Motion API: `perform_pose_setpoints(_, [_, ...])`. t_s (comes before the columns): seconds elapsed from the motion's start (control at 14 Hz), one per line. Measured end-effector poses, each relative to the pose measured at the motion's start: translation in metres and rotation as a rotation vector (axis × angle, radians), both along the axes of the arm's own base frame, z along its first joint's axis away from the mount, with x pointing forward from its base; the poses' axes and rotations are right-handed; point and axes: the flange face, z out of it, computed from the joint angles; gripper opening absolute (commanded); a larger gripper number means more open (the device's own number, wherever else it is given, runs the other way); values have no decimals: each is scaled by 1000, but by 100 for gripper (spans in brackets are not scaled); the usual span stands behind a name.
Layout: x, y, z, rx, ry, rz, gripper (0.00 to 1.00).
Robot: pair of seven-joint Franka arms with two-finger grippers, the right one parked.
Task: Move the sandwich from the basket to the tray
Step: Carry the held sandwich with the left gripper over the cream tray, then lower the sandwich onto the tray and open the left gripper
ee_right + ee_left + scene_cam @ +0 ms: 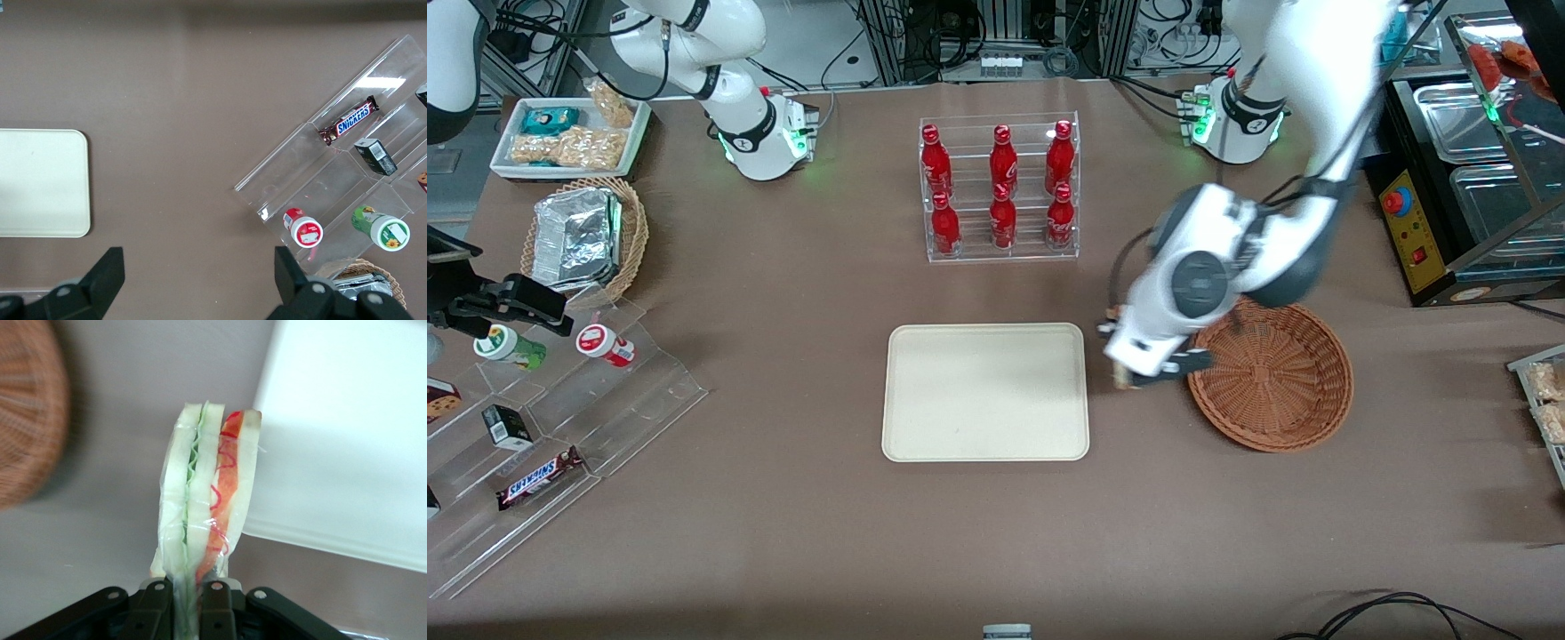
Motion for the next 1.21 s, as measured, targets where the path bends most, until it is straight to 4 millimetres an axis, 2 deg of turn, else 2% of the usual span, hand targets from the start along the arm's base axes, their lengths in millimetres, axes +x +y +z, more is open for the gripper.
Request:
perform_pose_setpoints(0.14, [-8, -49, -13, -7, 0, -12, 13])
perform_pose_setpoints(0.36, [-15, -102, -34, -22, 2, -26, 15])
perform_pose_setpoints(0.5, [-8, -131, -46, -43, -13, -3, 16])
perform_pose_setpoints(0.64, [7, -146, -54, -48, -52, 9, 19])
perform_pose_setpoints(0.79, [17, -150, -67, -46, -71, 9, 19])
perform_pose_setpoints(1.0, [28, -154, -86, -85, -117, 20, 25])
perform_pose_setpoints(1.07, [29, -155, -92, -87, -126, 12, 31])
perform_pose_setpoints(1.14, [29, -155, -97, -88, -128, 5, 60])
perform_pose_setpoints(1.21, [29, -156, -98, -89, -130, 0, 100])
